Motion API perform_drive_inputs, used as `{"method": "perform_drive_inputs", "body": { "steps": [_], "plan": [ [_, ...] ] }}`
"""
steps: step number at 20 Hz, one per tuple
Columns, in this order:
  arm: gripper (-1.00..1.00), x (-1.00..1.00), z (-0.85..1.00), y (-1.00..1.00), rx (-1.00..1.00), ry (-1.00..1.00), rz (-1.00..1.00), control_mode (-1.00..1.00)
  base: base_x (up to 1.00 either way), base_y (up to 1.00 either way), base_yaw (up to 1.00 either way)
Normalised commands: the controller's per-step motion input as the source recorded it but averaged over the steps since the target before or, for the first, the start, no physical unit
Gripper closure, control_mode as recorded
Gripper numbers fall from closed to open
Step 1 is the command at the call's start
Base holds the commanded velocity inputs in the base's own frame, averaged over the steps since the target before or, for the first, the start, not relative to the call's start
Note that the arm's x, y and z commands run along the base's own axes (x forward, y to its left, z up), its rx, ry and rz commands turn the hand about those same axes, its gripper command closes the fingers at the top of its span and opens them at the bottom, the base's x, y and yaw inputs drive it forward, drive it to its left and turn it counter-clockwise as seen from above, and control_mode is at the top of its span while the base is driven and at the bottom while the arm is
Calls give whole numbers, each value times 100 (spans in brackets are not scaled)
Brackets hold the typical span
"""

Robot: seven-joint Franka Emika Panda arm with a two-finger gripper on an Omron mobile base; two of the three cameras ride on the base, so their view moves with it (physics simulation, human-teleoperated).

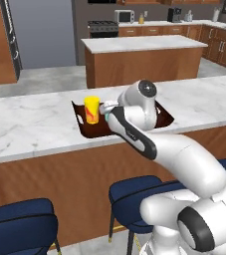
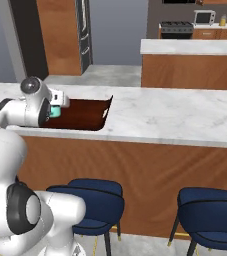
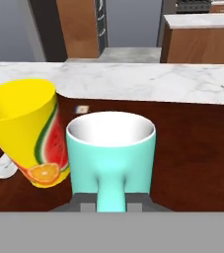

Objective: There is a tray on the dining counter. Grab the cup, mug, and pitcher and place them on the tray. The pitcher may be placed next to the tray if it cannot fit the tray.

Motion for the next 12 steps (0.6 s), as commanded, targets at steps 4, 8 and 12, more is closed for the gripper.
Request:
{"method": "perform_drive_inputs", "body": {
  "steps": [4,8,12],
  "plan": [
    [100,18,-11,7,0,0,0,-100,0,0,0],
    [100,5,-25,10,0,0,0,-100,0,0,0],
    [100,0,-32,9,0,0,0,-100,0,0,0]
  ]
}}
